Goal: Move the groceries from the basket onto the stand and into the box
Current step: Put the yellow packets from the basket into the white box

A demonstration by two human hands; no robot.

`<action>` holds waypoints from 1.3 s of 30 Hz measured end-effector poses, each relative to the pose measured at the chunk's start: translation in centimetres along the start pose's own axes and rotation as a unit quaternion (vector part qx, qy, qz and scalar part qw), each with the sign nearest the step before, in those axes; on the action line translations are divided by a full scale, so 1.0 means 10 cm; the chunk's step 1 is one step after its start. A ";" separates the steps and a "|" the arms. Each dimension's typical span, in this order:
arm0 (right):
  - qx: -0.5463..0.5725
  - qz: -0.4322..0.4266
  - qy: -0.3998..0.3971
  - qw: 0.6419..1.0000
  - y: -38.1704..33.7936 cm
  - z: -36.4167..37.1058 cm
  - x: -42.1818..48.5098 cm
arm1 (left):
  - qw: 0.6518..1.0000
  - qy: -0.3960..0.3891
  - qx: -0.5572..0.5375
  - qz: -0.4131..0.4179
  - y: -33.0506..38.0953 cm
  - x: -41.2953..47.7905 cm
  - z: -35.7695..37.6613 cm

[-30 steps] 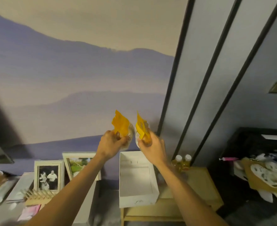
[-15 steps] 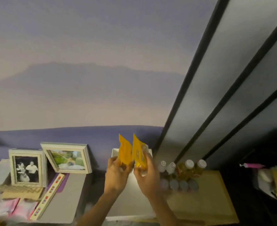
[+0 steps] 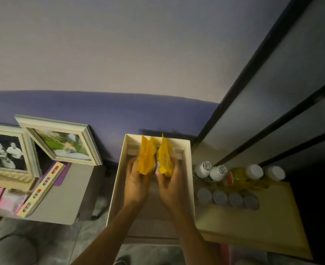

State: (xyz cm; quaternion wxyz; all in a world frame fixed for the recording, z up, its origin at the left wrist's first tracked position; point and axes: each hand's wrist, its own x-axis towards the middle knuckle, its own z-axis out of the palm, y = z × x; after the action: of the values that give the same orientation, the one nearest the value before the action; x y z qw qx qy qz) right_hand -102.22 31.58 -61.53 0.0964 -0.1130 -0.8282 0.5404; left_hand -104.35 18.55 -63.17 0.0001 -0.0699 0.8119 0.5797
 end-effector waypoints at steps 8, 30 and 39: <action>-0.082 -0.002 0.086 0.993 0.04 0.05 0.01 | 0.996 0.040 0.065 -0.051 0.05 0.01 0.01; -0.239 -0.072 -0.059 0.967 -2.80 -1.32 0.26 | 0.944 -0.078 0.251 0.201 2.52 0.25 -2.06; -0.359 -0.129 -0.061 0.922 -4.26 -1.83 -0.04 | 0.896 0.022 0.358 0.262 3.71 -0.16 -3.19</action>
State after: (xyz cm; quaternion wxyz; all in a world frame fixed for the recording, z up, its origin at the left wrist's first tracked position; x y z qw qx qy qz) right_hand -100.26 30.84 -15.20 0.0671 0.0008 -0.9785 0.1952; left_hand -104.38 0.49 -17.68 -0.1448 0.1368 0.9533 0.2270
